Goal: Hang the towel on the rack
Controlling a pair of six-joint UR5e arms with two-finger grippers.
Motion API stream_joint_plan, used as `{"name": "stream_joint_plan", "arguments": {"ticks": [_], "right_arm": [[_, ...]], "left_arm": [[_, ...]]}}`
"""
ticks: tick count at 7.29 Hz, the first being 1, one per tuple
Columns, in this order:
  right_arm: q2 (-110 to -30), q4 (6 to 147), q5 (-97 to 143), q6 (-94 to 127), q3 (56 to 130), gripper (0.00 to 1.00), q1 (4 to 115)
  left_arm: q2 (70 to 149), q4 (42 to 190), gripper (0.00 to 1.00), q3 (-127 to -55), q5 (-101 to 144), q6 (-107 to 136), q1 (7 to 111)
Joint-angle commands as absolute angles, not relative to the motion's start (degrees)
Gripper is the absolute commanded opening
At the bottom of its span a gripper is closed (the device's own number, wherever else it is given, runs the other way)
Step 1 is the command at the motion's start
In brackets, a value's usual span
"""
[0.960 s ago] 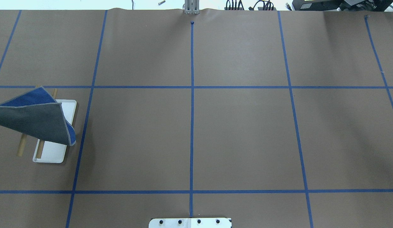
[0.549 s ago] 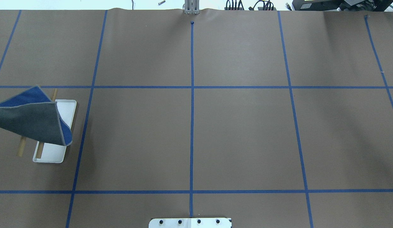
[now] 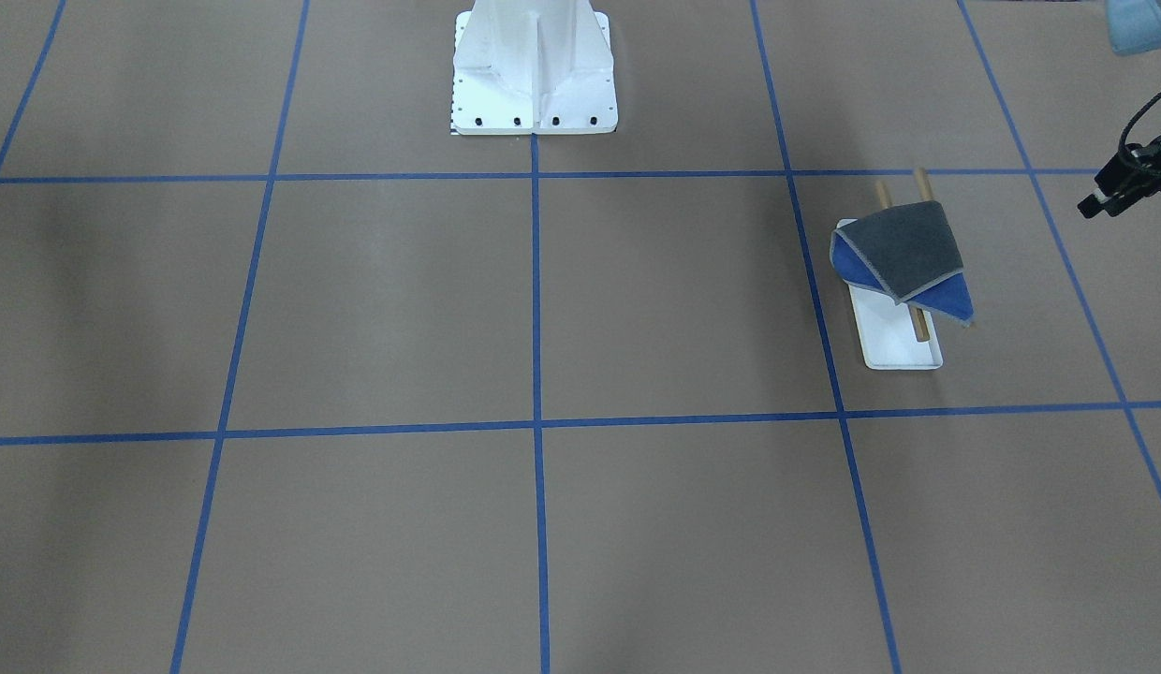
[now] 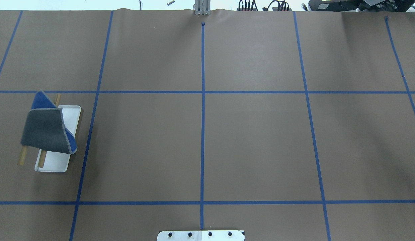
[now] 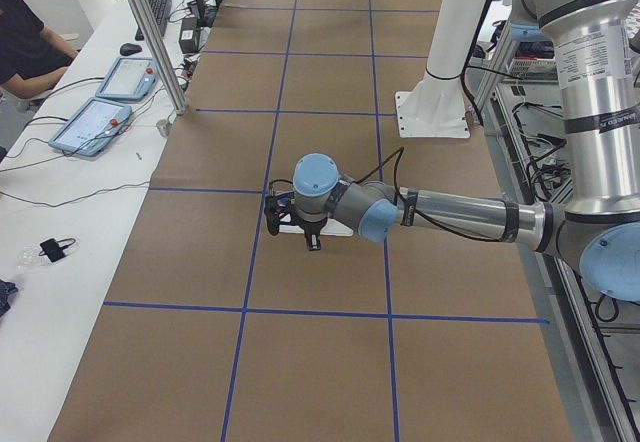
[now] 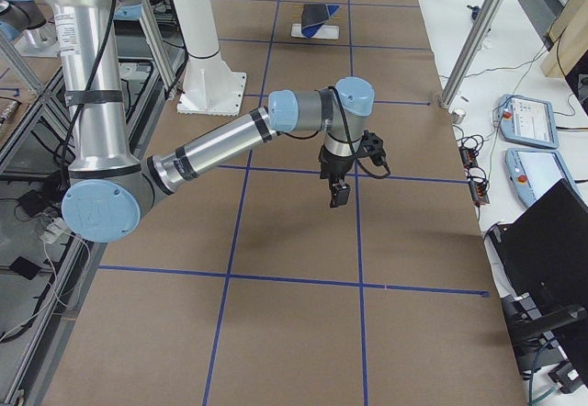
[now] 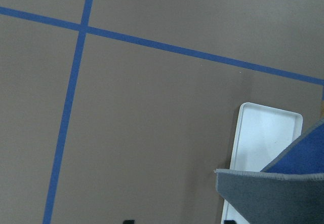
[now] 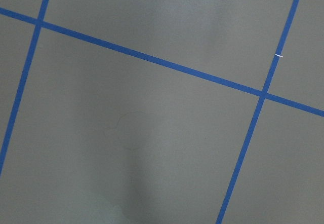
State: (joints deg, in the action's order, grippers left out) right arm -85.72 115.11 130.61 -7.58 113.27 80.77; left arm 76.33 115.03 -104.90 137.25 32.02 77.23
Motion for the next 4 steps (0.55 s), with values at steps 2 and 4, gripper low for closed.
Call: {"name": "stream_joint_plan", "arguments": {"ticks": [2, 4], "right_arm": [[-85.78, 114.87, 135.14, -7.82, 106.21, 1.00, 83.13], [-85.87, 114.79, 136.05, -8.17, 102.68, 1.00, 86.20]], "left_arm": [[77.34, 116.28, 0.98, -100.03, 133.69, 20.36, 79.70], [78.65, 114.88, 0.98, -97.40, 131.40, 11.38, 82.60]]}}
